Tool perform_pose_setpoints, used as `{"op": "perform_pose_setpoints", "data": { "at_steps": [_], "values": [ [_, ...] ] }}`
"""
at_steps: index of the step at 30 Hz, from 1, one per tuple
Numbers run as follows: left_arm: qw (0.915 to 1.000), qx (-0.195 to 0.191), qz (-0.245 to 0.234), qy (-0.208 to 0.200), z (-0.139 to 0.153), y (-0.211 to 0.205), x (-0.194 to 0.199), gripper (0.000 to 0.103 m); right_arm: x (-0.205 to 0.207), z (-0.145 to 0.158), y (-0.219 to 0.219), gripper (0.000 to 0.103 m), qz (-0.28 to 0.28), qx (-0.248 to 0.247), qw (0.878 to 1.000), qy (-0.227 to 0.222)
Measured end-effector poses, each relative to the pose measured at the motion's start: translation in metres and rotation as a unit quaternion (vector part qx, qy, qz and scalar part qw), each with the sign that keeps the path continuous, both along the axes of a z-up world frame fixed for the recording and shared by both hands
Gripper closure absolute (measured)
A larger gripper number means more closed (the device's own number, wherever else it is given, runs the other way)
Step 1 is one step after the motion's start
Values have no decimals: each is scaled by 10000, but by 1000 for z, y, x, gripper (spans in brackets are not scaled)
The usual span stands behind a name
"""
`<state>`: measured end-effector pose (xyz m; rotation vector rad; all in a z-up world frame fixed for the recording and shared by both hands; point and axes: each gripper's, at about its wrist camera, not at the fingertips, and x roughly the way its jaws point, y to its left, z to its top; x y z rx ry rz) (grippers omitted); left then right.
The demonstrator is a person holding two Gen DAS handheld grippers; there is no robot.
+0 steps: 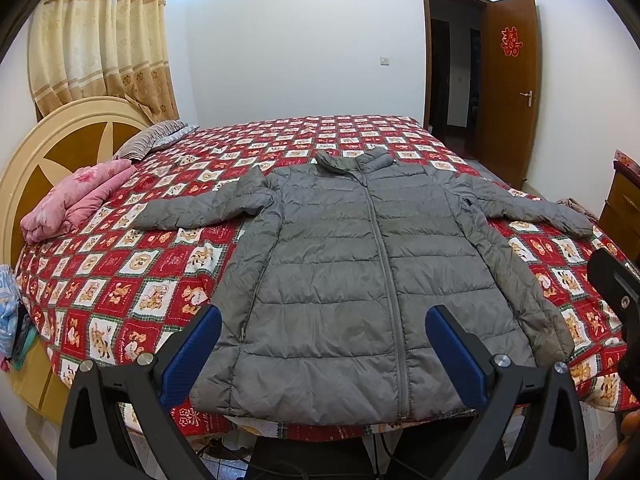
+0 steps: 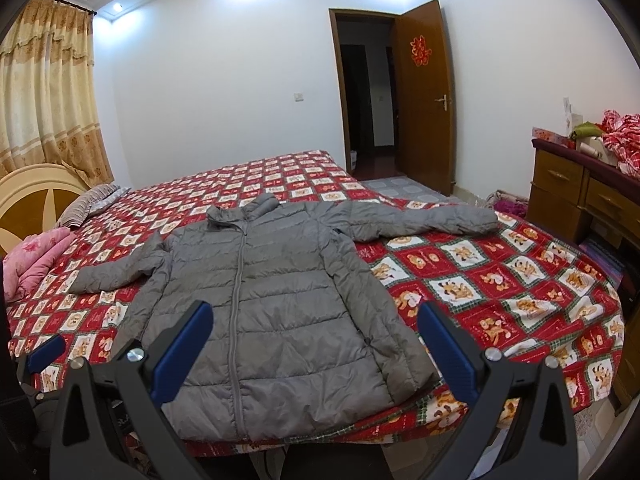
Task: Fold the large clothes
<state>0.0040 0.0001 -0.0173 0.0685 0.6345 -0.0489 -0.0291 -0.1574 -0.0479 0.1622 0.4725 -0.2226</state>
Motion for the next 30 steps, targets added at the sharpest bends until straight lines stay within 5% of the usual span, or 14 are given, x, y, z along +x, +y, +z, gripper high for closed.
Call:
{"op": "perform_pose_setpoints", "data": {
  "at_steps": [9, 18, 26, 30],
  "values": [
    [9992, 79, 27, 390, -20, -6, 43, 1, 35, -15, -29, 0, -239, 299, 9985, 388],
    [9987, 64, -189, 475, -14, -6, 127, 1, 98, 8, -80, 0, -239, 455, 9968, 605],
    [9995, 97, -211, 210, -16, 35, 236, 1, 129, -10, -215, 1, -1300, 1450, 9794, 526],
    [9988, -138, -122, 444, -45, 64, 300, 1, 133, -36, -307, 18, -2073, 2115, 9550, 132]
  ]
}}
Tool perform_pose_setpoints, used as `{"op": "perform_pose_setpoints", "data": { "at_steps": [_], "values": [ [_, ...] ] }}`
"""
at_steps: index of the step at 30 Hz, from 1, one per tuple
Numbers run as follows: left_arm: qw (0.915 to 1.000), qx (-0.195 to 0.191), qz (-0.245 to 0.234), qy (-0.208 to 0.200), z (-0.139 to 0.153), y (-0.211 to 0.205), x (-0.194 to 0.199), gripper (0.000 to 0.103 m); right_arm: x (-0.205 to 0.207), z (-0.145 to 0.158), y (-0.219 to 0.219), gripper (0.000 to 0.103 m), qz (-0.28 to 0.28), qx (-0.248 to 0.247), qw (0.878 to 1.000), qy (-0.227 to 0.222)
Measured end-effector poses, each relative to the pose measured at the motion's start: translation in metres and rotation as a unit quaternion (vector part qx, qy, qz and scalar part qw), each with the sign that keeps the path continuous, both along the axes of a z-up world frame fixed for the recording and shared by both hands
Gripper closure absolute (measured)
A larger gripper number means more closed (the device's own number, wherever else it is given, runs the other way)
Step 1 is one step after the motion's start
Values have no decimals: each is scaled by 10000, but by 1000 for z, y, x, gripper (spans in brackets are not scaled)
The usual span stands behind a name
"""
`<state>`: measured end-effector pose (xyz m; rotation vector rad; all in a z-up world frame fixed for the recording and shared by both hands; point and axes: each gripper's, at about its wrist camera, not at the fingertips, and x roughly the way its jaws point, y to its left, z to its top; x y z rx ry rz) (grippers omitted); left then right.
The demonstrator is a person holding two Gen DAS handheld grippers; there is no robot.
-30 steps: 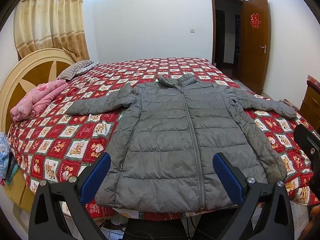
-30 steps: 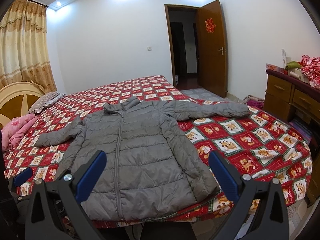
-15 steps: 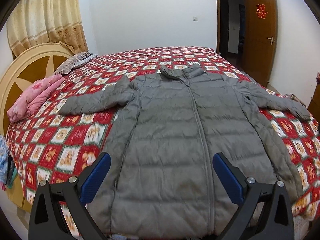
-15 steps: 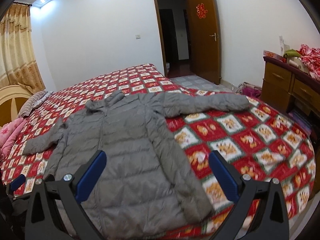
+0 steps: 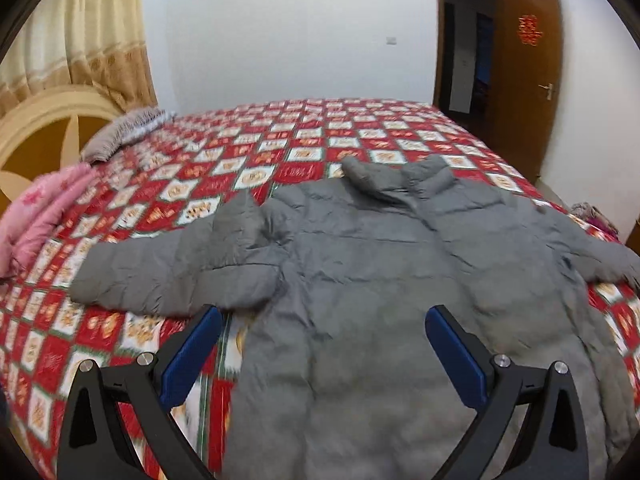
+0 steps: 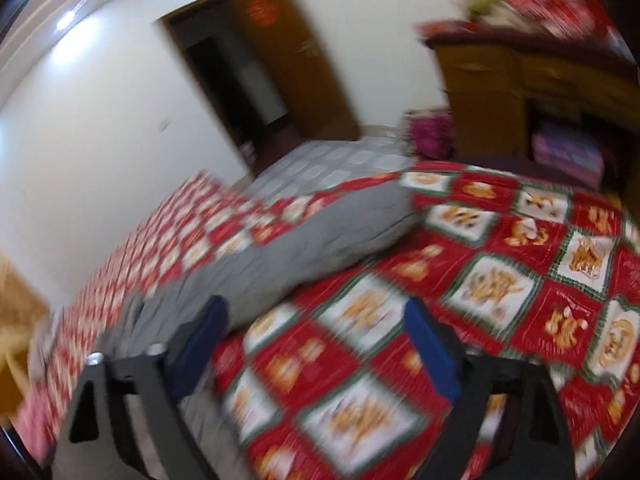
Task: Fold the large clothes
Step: 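Grasp a jacket sleeve with the right gripper and fold it across the body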
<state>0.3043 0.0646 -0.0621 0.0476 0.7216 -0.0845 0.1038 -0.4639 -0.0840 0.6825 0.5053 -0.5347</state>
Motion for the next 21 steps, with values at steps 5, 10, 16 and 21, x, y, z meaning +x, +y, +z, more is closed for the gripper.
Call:
{"op": "perform_pose_setpoints", "data": {
  "at_steps": [5, 10, 16, 21],
  "values": [
    [9991, -86, 382, 166, -40, 23, 44, 1, 21, -34, -86, 38, -682, 848, 9939, -178],
    [9965, -526, 641, 118, -74, 36, 50, 1, 56, -67, -121, 40, -952, 1056, 9898, -36],
    [9899, -948, 870, 595, -102, 47, 55, 1, 101, -90, -123, 41, -985, 1232, 9873, 195],
    [9888, -1024, 939, 541, -105, 48, 44, 1, 110, -103, -126, 67, -1216, 1137, 9857, 252]
  ]
}}
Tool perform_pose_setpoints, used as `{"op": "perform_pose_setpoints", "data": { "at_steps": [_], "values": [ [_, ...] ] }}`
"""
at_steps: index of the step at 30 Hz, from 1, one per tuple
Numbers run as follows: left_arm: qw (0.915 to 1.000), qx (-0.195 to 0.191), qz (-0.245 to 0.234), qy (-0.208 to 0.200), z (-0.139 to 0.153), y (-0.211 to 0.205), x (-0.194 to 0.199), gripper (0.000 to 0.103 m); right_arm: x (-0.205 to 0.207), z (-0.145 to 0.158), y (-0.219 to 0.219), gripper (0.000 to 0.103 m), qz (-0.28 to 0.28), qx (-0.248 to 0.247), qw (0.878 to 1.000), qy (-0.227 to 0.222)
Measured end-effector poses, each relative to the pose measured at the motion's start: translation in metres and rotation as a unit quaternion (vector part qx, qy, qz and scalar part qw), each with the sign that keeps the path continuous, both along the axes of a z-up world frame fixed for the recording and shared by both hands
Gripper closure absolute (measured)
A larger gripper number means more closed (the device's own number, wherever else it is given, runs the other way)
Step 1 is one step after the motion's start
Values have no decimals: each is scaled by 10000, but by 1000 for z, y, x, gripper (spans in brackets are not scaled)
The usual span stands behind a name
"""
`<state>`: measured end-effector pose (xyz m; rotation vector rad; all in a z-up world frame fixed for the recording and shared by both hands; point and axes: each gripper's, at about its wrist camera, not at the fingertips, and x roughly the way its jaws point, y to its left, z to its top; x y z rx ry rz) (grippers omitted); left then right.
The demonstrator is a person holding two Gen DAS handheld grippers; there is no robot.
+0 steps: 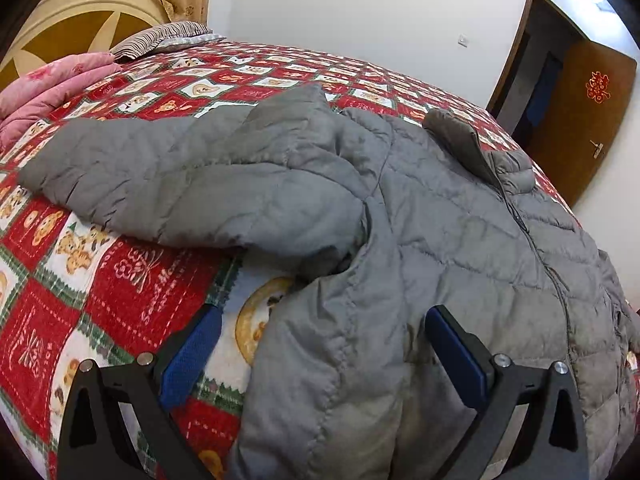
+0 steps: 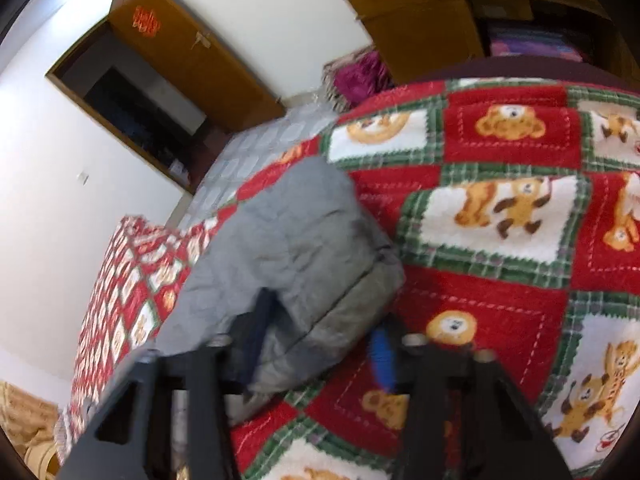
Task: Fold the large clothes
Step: 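Grasp a jacket sleeve with the right gripper and fold it across the body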
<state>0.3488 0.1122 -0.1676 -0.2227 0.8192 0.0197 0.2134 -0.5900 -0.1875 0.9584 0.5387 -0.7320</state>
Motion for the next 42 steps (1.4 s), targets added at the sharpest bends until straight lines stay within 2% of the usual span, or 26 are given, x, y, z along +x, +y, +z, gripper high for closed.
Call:
{"op": "perform_pose_setpoints", "data": {
  "at_steps": [2, 5, 7, 10, 13, 15, 18, 20, 25, 28, 32, 37, 40, 42],
  "values": [
    [9999, 117, -36, 19, 0, -5, -3, 1, 2, -5, -6, 91, 99, 73, 9999, -4],
    [9998, 191, -39, 12, 0, -4, -2, 1, 3, 0, -9, 95, 261, -50, 9995, 170],
    [9998, 175, -38, 24, 0, -2, 0, 1, 6, 21, 1, 95, 399, -504, 9974, 312],
    [9999, 91, -38, -18, 0, 1, -1, 1, 12, 67, 28, 95, 755, -1238, 9891, 239],
    [10000, -47, -40, -59, 0, 5, -2, 1, 23, 120, 75, 95, 1320, -1894, 9729, 148],
    [9998, -142, -37, -95, 0, 7, -3, 1, 36, 153, 118, 95, 1793, -2268, 9573, 60],
    [9997, -219, -37, -124, 0, 8, -3, 1, 60, 179, 182, 95, 2436, -2557, 9355, -62],
    [9996, -248, -42, -144, 0, 9, -4, 1, 78, 187, 239, 95, 3058, -2610, 9153, -249],
    [9990, -405, -49, -205, -1, 13, -5, 1, 110, 164, 360, 96, 4243, -2592, 8670, -338],
    [9985, -495, -53, -245, -1, 15, -5, 1, 123, 131, 425, 96, 4826, -2493, 8392, -268],
    [9973, -653, -54, -317, -1, 18, -6, 1, 141, 85, 485, 96, 5375, -2251, 8126, -120],
    [9960, -806, -53, -392, -1, 22, -7, 1, 155, 50, 533, 96, 5725, -2049, 7938, 36],
    [9955, -846, -55, -418, -1, 23, -6, 1, 164, 36, 546, 95, 5806, -1904, 7916, 78],
    [9953, -869, -55, -434, -1, 24, -6, 1, 169, 29, 550, 90, 5876, -1750, 7900, 105]
  ]
}}
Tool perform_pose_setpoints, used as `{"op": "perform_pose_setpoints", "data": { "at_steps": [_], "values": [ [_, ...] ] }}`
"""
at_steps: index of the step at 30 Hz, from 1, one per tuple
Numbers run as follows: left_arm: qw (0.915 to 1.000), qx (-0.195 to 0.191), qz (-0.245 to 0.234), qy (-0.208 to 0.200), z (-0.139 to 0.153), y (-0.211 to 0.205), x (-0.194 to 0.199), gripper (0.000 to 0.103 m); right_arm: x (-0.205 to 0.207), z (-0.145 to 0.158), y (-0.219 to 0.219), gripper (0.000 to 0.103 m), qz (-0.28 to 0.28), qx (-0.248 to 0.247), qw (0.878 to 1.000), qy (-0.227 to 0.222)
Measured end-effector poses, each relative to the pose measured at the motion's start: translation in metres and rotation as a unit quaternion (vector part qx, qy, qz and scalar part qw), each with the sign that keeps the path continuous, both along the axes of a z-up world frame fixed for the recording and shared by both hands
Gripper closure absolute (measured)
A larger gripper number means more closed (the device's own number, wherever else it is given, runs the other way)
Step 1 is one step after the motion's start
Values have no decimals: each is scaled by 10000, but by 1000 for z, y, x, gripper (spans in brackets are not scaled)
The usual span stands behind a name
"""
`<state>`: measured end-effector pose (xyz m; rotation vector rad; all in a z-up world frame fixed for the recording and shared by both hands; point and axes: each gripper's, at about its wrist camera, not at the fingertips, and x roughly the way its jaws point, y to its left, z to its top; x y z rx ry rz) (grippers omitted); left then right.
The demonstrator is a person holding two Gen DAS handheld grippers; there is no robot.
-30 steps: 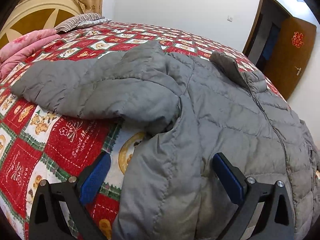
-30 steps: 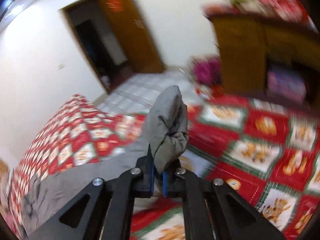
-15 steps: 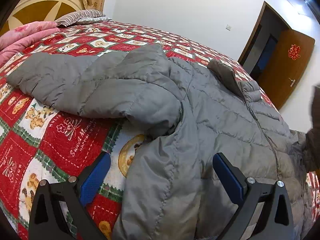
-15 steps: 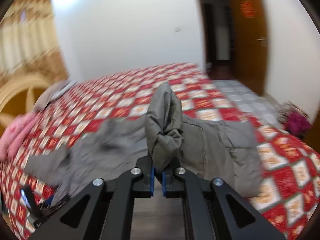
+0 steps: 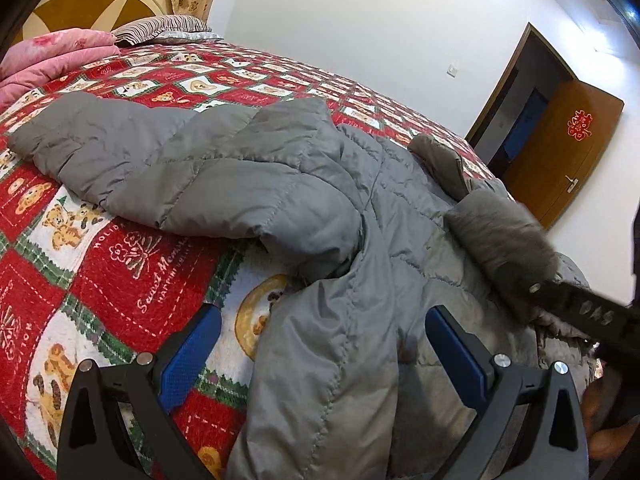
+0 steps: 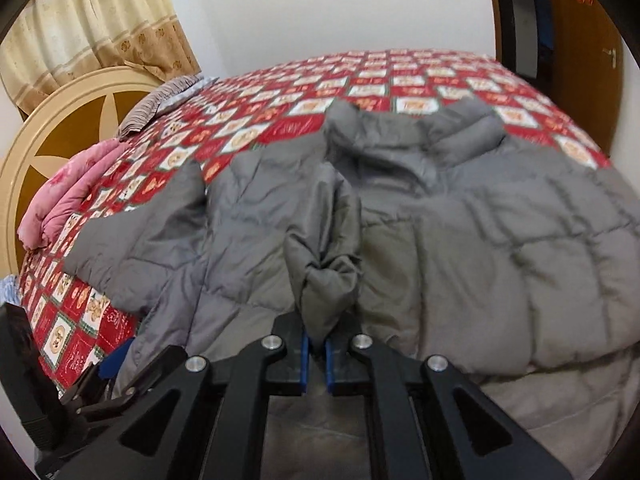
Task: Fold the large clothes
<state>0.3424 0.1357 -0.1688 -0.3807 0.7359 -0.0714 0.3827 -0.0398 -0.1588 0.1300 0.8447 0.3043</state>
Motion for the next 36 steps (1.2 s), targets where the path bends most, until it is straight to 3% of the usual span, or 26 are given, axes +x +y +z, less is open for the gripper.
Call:
{"op": "perform_pose_setpoints", "data": {
  "at_steps": [1, 3, 4, 5, 8, 10, 11, 12, 15, 17, 20, 22, 23, 25, 28, 32, 36],
  "values": [
    [10000, -12, 0, -7, 0, 0, 0, 1, 0, -4, 0, 87, 32, 55, 9999, 81],
    [10000, -29, 1, -12, 0, 0, 0, 1, 1, -8, 0, 65, 280, 223, 9987, 376],
    [10000, -29, 1, -10, 0, 1, 0, 1, 0, -5, 0, 46, 421, 408, 9971, 489],
    [10000, -25, 2, -6, 0, 1, 0, 1, -4, 2, -4, 40, 562, 692, 9946, 529],
    [10000, 7, 6, 29, 0, 0, 0, 1, -21, 35, -34, 45, 755, 1263, 9891, 100],
    [10000, 52, 9, 67, 1, -1, 1, 1, -30, 59, -72, 53, 286, 1214, 9912, -434],
    [9999, 75, 14, 84, 1, -2, 2, 1, -31, 67, -93, 63, -79, 1092, 9922, -592],
    [9999, 112, 22, 110, 1, -2, 3, 1, -28, 71, -120, 67, -598, 850, 9925, -649],
    [9988, 373, 27, 319, 8, -9, 6, 1, -15, 60, -186, 75, -1839, 183, 9816, -479],
    [9981, 481, -126, 352, 23, -18, 5, 1, -10, 45, -216, 75, -2232, 11, 9743, -294],
    [9973, 676, -266, 57, 52, -36, 5, 1, -8, 4, -250, 76, -2699, 24, 9625, 285],
    [9963, 789, -323, 70, 66, -51, 17, 1, -11, -19, -259, 78, -2845, 121, 9571, 544],
    [9958, 816, -391, 104, 69, -60, 25, 1, -15, -21, -260, 78, -2838, 185, 9579, 383],
    [9936, 1033, -421, 197, 74, -79, 40, 1, -16, -14, -258, 78, -2738, 62, 9611, 349],
    [9905, 1307, -336, 254, 74, -98, 53, 1, -25, 12, -261, 75, -2671, 387, 9629, -51],
    [9864, 1553, -261, 464, 53, -113, 67, 1, -12, 43, -261, 73, -2799, 315, 9583, -477],
    [9796, 1839, -38, 804, 17, -118, 73, 1, 18, 21, -250, 73, -2674, 110, 9632, -254]
  ]
}}
